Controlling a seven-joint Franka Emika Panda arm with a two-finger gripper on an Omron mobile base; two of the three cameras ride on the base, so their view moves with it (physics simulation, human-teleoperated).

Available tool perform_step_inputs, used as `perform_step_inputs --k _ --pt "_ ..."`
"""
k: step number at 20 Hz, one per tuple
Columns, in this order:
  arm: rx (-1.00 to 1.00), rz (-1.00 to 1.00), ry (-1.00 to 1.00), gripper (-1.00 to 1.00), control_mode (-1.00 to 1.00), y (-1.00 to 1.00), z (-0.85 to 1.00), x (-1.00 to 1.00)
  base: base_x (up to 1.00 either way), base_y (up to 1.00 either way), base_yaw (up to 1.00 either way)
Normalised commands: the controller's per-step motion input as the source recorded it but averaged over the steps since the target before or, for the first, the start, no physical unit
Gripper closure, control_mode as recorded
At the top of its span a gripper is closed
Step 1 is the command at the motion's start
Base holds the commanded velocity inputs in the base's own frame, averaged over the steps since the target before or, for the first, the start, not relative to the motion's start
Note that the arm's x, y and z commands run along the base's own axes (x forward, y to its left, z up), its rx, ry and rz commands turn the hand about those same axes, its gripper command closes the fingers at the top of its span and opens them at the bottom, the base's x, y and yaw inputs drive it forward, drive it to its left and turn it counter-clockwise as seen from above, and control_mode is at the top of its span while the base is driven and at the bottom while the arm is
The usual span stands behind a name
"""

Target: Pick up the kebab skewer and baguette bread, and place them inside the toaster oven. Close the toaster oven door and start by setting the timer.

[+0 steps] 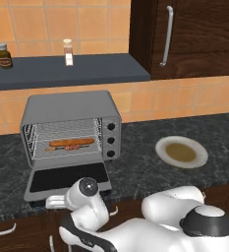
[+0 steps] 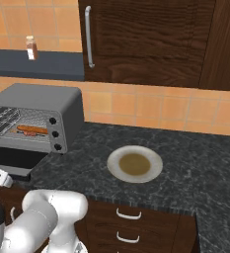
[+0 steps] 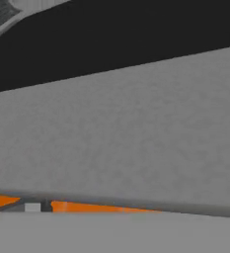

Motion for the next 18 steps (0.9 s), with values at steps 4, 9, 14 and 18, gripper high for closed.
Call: perform_step_inputs --k 4,9,14,18 --pt "0.04 0.0 -0.08 -1.0 -1.0 -0.2 0.37 0.99 0.0 0.0 0.0" --pt "0.03 0.0 -0.18 -1.0 -1.0 -0.13 0.41 0.99 0.0 0.0 0.0" --pt "0.03 0.04 -0.35 -1.0 -1.0 -0.03 0.24 1.0 0.0 0.0 0.0" --pt "0.04 0.07 -0.48 -1.0 -1.0 -0.01 0.03 1.0 0.0 0.0 0.0"
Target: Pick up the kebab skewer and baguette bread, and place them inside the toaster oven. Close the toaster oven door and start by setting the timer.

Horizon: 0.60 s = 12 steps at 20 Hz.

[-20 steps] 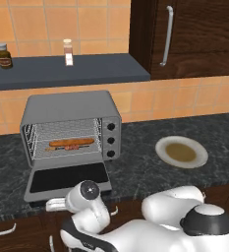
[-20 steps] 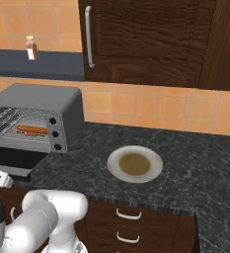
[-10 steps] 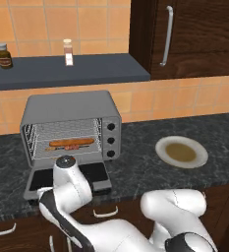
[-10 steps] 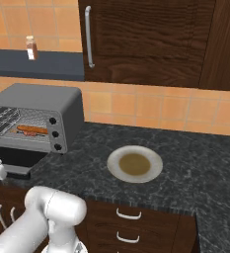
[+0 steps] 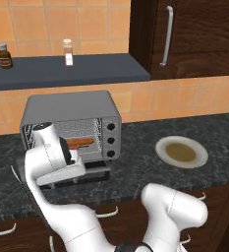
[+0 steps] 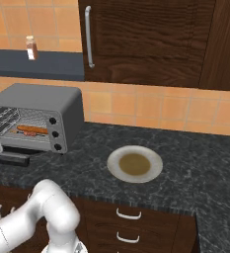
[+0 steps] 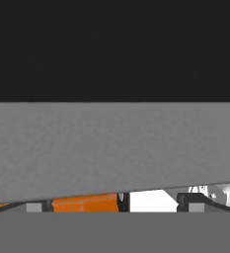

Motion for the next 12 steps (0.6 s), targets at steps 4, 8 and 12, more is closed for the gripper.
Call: perform_step_inputs --k 4,8,12 --pt "0.04 0.09 -0.53 -1.0 -1.0 0.0 0.0 1.0 0.0 0.0 0.0" --pt "0.07 0.1 -0.53 -1.0 -1.0 0.0 -0.01 1.0 0.0 0.0 0.0" --pt "0.06 0.1 -0.51 -1.0 -1.0 0.0 -0.14 0.99 0.0 0.0 0.0"
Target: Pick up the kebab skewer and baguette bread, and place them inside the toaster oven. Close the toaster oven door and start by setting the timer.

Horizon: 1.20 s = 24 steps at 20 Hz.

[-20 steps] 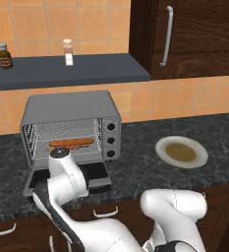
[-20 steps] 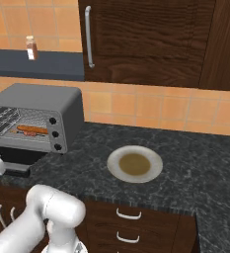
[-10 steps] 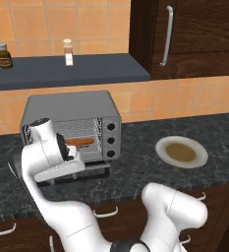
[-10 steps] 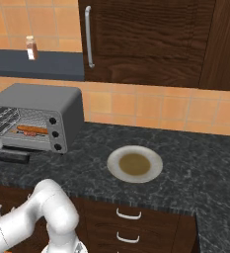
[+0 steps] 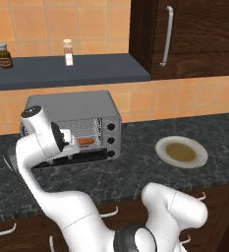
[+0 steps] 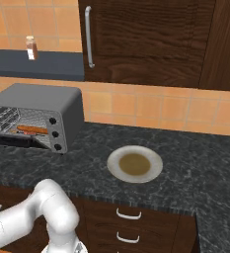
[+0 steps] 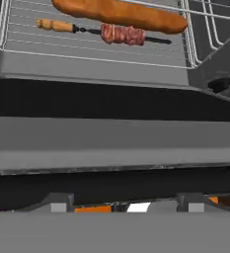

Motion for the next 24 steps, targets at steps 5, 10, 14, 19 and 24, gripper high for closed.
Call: perform_step_inputs --k 5,10,14,19,24 --pt "0.06 0.1 -0.35 -1.0 -1.0 0.0 -0.32 0.77 0.0 0.0 0.0" --pt "0.04 0.07 -0.22 -1.0 -1.0 0.0 -0.45 0.65 0.0 0.0 0.0" --pt "0.04 0.07 -0.18 -1.0 -1.0 0.0 -0.54 0.52 0.0 0.0 0.0" --pt "0.04 0.07 -0.16 -1.0 -1.0 0.0 -0.38 0.55 0.0 0.0 0.0" --pt "0.01 0.06 -0.11 -1.0 -1.0 0.0 -0.39 0.5 0.0 0.0 0.0"
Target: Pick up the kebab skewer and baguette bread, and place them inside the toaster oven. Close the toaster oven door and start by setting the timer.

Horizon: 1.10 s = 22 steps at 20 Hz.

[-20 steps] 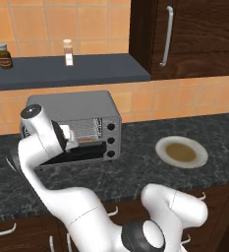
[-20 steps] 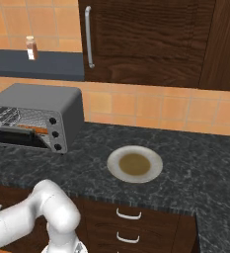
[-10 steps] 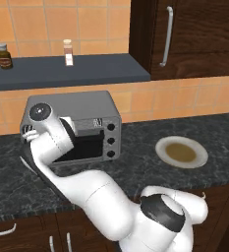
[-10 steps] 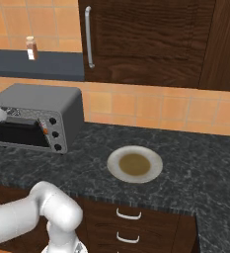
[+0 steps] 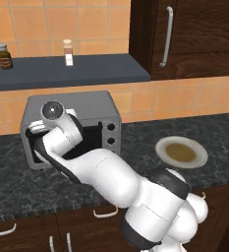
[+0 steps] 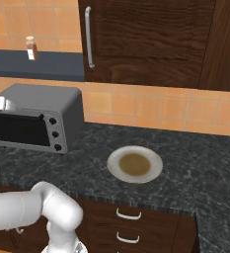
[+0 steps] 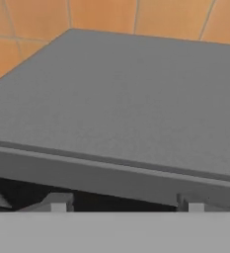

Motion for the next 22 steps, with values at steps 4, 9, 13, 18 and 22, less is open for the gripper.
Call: perform_step_inputs --k 4,9,13,18,22 --pt "0.0 0.06 -0.07 -1.0 -1.0 -0.03 -0.47 0.4 0.0 0.0 0.0" --pt "0.02 0.06 -0.03 -1.0 -1.0 -0.03 -0.22 0.17 0.0 0.0 0.0" --pt "0.08 0.03 -0.02 -1.0 -1.0 -0.12 0.37 -0.3 0.0 0.0 0.0" --pt "0.06 0.04 -0.12 -1.0 -1.0 -0.3 0.39 -0.78 0.0 0.0 0.0" --pt "0.06 0.05 -0.07 -1.0 -1.0 -0.24 0.02 -1.0 0.0 0.0 0.0"
